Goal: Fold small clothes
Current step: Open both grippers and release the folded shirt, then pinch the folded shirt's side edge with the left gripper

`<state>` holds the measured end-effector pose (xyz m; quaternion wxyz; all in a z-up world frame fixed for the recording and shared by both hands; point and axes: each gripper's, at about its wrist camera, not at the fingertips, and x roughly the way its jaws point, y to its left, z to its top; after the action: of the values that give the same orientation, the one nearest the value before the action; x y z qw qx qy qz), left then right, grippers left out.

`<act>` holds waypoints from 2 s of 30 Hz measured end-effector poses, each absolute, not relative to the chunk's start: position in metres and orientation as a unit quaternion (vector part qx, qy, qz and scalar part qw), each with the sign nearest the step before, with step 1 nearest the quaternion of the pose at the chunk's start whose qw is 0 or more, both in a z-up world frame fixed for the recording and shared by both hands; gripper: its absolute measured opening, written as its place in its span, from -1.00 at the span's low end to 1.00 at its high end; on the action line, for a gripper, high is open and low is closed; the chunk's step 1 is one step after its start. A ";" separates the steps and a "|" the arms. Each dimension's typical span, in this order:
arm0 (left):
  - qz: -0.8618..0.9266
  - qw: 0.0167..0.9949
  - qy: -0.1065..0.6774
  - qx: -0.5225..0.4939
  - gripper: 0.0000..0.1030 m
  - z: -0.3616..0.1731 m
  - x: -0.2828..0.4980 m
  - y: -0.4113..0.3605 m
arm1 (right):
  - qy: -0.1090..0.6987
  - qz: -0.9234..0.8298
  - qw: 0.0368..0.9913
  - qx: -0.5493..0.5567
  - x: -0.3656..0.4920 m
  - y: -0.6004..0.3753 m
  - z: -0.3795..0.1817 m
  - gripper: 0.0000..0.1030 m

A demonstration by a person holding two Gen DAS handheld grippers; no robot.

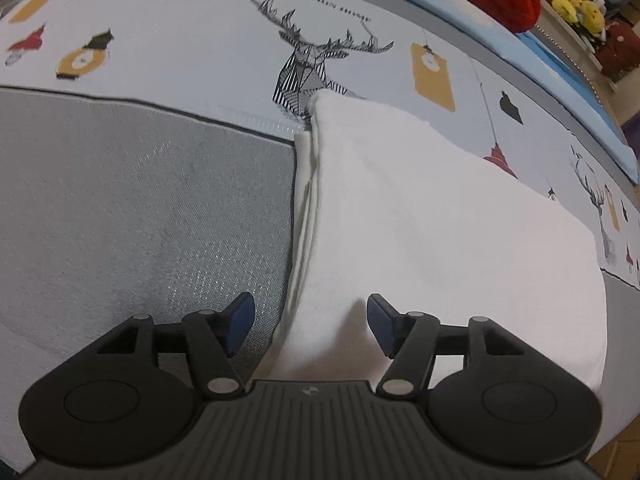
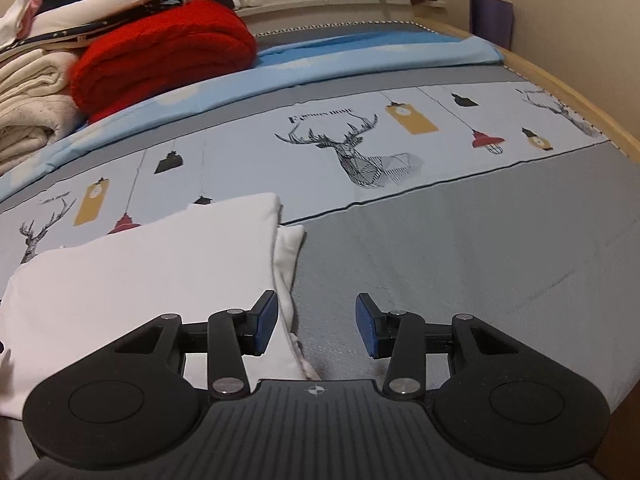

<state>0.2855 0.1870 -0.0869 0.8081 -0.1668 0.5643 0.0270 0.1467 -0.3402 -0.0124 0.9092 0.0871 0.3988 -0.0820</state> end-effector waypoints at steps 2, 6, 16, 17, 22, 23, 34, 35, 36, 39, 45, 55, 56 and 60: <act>0.025 0.804 0.571 -0.167 0.31 -0.091 0.288 0.186 | 0.401 -0.084 0.908 0.091 0.147 -0.342 -0.013 -0.14; 0.018 0.797 0.584 -0.153 0.31 -0.102 0.292 0.181 | 0.403 -0.089 0.907 0.089 0.149 -0.344 -0.014 -0.14; -0.026 0.814 0.575 -0.079 -0.36 -0.105 0.292 0.160 | 0.407 -0.100 0.904 0.089 0.150 -0.351 -0.014 -0.14; -0.034 0.816 0.572 -0.071 -0.58 -0.104 0.291 0.159 | 0.406 -0.101 0.904 0.090 0.149 -0.352 -0.014 -0.14; -0.043 0.828 0.555 -0.063 -0.76 -0.096 0.285 0.165 | 0.409 -0.108 0.901 0.096 0.150 -0.352 -0.019 -0.14; -0.042 0.830 0.552 -0.066 -0.76 -0.094 0.284 0.168 | 0.407 -0.107 0.902 0.098 0.151 -0.351 -0.019 -0.14; -0.021 0.815 0.574 -0.080 -0.46 -0.095 0.277 0.198 | 0.409 -0.085 0.905 0.083 0.159 -0.323 -0.021 -0.14; -0.020 0.813 0.576 -0.085 -0.36 -0.096 0.278 0.199 | 0.410 -0.084 0.904 0.083 0.159 -0.323 -0.021 -0.14; -0.019 0.811 0.578 -0.091 -0.33 -0.097 0.278 0.202 | 0.410 -0.084 0.904 0.083 0.159 -0.322 -0.021 -0.14; -0.018 0.805 0.583 -0.111 -0.32 -0.103 0.281 0.206 | 0.411 -0.087 0.903 0.084 0.160 -0.323 -0.021 -0.14; -0.030 0.809 0.580 -0.088 -0.52 -0.106 0.284 0.196 | 0.415 -0.089 0.902 0.080 0.160 -0.325 -0.023 -0.14; -0.016 0.817 0.574 -0.057 -0.75 -0.094 0.272 0.203 | 0.416 -0.087 0.902 0.078 0.165 -0.317 -0.025 -0.14; -0.016 0.817 0.574 -0.054 -0.74 -0.093 0.271 0.205 | 0.416 -0.085 0.902 0.077 0.165 -0.315 -0.025 -0.14; -0.026 0.810 0.583 -0.056 -0.46 -0.094 0.269 0.212 | 0.419 -0.074 0.902 0.071 0.168 -0.306 -0.027 -0.14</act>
<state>0.2694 0.2123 -0.0936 0.8105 -0.0562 0.5825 -0.0256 0.1683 -0.3063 -0.0265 0.9021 0.0714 0.4191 -0.0740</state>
